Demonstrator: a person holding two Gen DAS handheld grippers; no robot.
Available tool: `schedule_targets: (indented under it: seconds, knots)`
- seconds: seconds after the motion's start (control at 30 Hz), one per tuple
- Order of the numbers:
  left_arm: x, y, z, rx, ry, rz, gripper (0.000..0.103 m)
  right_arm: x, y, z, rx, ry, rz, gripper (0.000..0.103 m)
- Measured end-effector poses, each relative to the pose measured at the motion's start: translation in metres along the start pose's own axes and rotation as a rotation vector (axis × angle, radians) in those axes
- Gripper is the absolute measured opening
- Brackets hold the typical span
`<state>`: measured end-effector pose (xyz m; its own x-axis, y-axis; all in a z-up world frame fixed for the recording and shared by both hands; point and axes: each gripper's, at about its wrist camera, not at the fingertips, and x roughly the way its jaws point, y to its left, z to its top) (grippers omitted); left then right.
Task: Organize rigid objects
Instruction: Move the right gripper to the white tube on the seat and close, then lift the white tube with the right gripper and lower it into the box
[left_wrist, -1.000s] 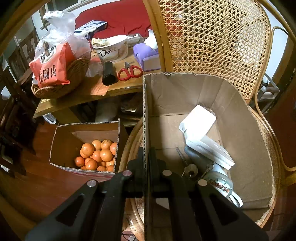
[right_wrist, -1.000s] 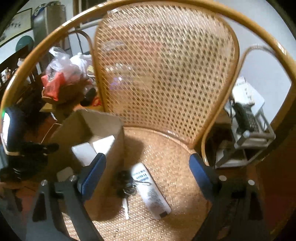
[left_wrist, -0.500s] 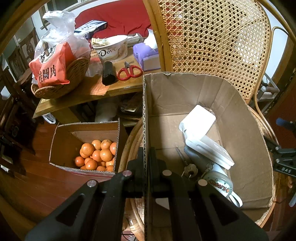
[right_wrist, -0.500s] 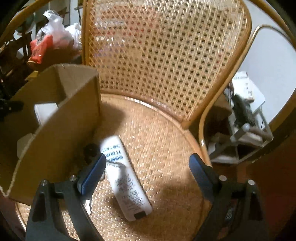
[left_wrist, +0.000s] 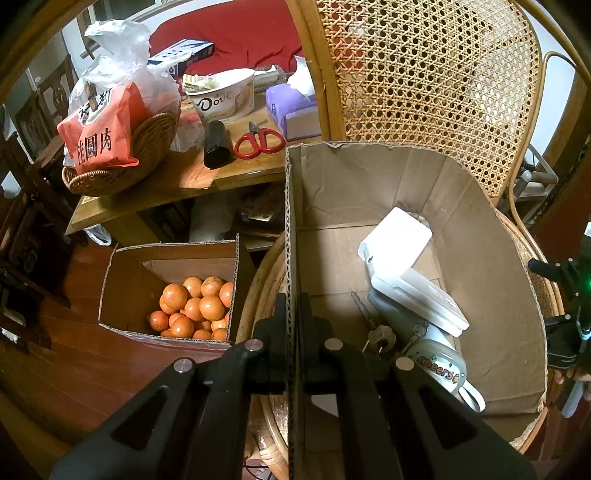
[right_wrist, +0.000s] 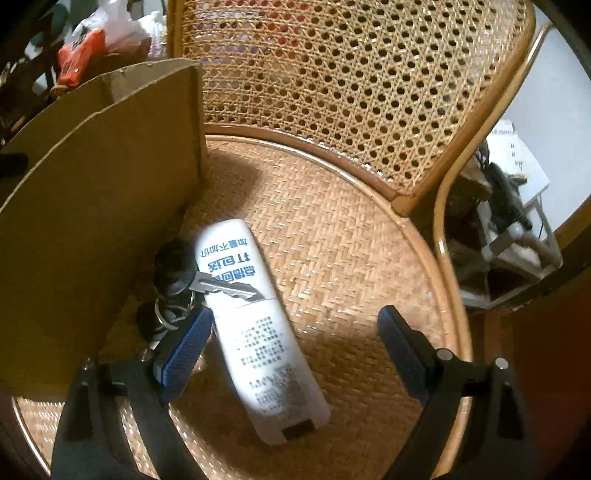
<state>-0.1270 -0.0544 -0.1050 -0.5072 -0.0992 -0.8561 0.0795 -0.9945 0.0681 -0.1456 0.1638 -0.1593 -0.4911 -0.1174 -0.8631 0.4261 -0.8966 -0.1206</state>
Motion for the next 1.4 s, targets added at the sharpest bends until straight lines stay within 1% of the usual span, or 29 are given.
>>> schedule_targets:
  seconds: [0.1,0.2,0.27,0.3,0.37,0.4,0.43,0.5,0.57,0.6,0.67,0.8,0.87,0.97,1.07,1.23,1.4]
  knots:
    - [0.0,0.001,0.0,-0.005,0.003,0.0,0.003,0.007,0.0,-0.001,0.034,0.003,0.01,0.096]
    - [0.002,0.002,0.001,-0.005,0.005,-0.001,0.003,0.009,0.001,0.0,0.058,-0.012,0.007,0.096]
    - [0.002,0.002,0.001,-0.006,0.005,-0.002,0.003,0.01,0.001,-0.001,0.095,-0.023,0.018,0.092]
    - [0.002,0.002,0.001,-0.007,0.006,-0.003,0.003,0.01,-0.001,-0.002,0.128,-0.028,0.052,0.083]
    - [0.002,0.003,0.001,-0.006,0.006,-0.005,0.003,0.007,0.001,-0.002,0.129,-0.043,0.053,0.067]
    - [0.002,0.003,0.001,-0.005,0.006,-0.007,0.003,0.006,0.003,-0.002,0.117,-0.052,0.063,0.052]
    - [0.002,0.003,0.001,-0.005,0.006,-0.008,0.003,0.004,0.006,-0.001,0.104,-0.057,0.047,0.049]
    - [0.002,0.004,0.002,-0.002,0.006,-0.009,0.003,0.002,0.007,-0.002,0.123,-0.076,-0.007,0.047]
    - [0.002,0.004,0.002,-0.002,0.006,-0.01,0.004,0.002,0.002,-0.003,0.165,-0.089,0.001,0.047]
    - [0.001,0.004,0.002,-0.002,0.005,-0.01,0.004,0.0,0.0,-0.003,0.184,-0.097,-0.002,0.044]
    - [0.002,0.004,0.001,-0.002,0.008,-0.009,0.004,-0.003,-0.008,-0.004,0.217,-0.11,-0.012,0.044]
    - [0.003,0.002,0.001,0.001,0.011,-0.005,0.003,-0.003,-0.023,-0.005,0.253,-0.128,0.019,0.044]
    - [0.003,0.002,0.002,0.002,0.011,-0.005,0.003,-0.003,-0.027,-0.006,0.258,-0.126,0.022,0.044]
    - [0.003,0.002,0.002,-0.001,0.012,-0.006,0.003,-0.004,-0.032,-0.008,0.286,-0.13,0.05,0.044]
    - [0.003,0.002,0.002,-0.001,0.012,-0.006,0.003,-0.013,-0.033,-0.005,0.298,-0.153,0.07,0.044]
    - [0.003,0.003,0.003,-0.007,0.008,-0.005,0.003,-0.039,-0.033,0.008,0.321,-0.215,0.118,0.044]
    - [0.003,0.003,0.004,-0.006,0.008,-0.003,0.003,-0.077,-0.026,0.028,0.336,-0.309,0.169,0.044]
